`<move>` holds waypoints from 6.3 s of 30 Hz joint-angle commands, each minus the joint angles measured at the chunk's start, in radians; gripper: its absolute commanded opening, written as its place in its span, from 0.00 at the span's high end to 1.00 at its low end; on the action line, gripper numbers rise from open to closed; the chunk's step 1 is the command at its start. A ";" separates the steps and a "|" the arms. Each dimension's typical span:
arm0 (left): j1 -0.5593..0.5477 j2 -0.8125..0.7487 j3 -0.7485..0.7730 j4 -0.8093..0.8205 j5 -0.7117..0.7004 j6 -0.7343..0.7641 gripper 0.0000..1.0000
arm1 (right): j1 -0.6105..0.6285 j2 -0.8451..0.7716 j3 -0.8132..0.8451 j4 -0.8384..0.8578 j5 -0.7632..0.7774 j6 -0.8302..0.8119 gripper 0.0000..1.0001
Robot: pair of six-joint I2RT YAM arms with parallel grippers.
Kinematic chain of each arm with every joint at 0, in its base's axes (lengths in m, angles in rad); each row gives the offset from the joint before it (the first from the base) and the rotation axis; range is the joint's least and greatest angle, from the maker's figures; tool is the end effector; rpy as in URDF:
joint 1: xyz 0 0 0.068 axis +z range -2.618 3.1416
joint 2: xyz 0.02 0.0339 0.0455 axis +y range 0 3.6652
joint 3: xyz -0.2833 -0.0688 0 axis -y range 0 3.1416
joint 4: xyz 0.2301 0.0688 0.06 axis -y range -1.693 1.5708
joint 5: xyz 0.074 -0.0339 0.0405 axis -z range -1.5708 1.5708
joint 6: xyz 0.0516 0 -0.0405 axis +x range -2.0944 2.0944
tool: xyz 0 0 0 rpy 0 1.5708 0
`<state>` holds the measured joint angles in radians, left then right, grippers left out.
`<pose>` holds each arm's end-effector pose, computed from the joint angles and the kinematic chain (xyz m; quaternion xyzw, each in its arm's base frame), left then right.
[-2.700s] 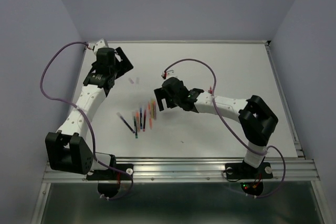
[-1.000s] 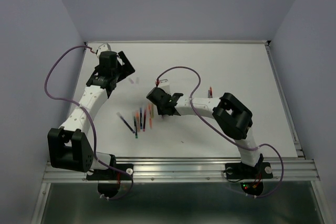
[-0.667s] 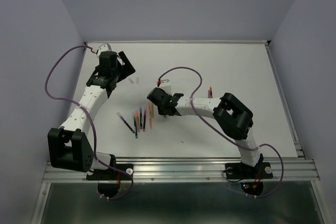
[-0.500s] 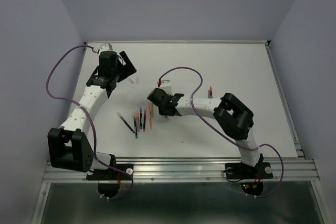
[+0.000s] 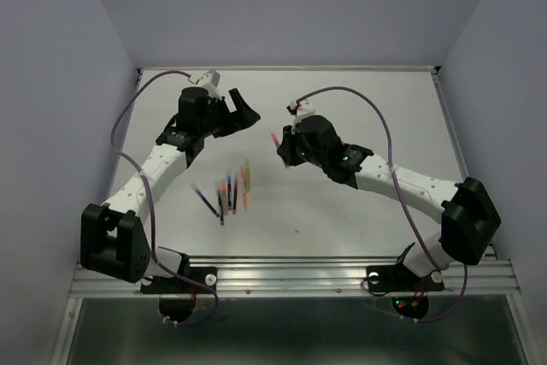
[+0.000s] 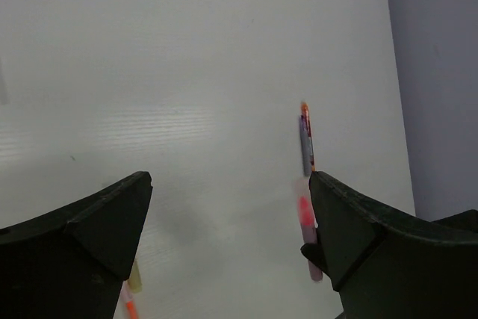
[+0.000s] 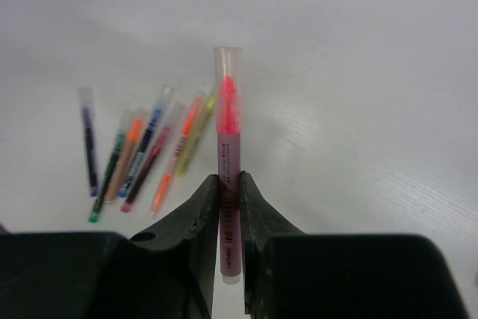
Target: Open the pen caps
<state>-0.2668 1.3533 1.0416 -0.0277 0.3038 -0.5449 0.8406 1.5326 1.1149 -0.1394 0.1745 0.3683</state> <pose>0.2974 -0.0973 0.3356 -0.0253 0.8113 -0.3389 0.4757 0.2400 0.2546 0.2921 -0.1626 0.8567 0.2121 0.4412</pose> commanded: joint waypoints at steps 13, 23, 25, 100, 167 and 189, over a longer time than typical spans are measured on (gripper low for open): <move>-0.140 0.009 0.021 0.135 0.057 -0.061 0.08 | -0.063 -0.040 0.011 0.254 -0.303 -0.049 0.99; -0.149 0.009 0.018 0.153 0.052 -0.095 0.37 | -0.063 -0.015 0.019 0.313 -0.279 -0.028 0.99; -0.149 0.007 0.017 0.155 0.051 -0.099 0.40 | -0.063 -0.012 0.019 0.313 -0.276 -0.031 0.99; 0.089 0.340 0.181 -0.161 -0.448 -0.055 1.00 | -0.284 0.078 -0.135 0.089 0.125 -0.006 0.93; 0.112 0.437 0.247 -0.247 -0.479 -0.139 0.30 | -0.321 -0.032 -0.081 0.015 0.002 -0.078 0.00; 0.107 0.038 0.071 -0.218 -0.503 -0.115 0.01 | 0.064 0.422 0.325 -0.131 0.215 0.147 0.00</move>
<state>-0.1558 1.4273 1.1473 -0.2592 -0.1658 -0.6781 0.8879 1.9106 1.3453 -0.2420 0.2974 0.4438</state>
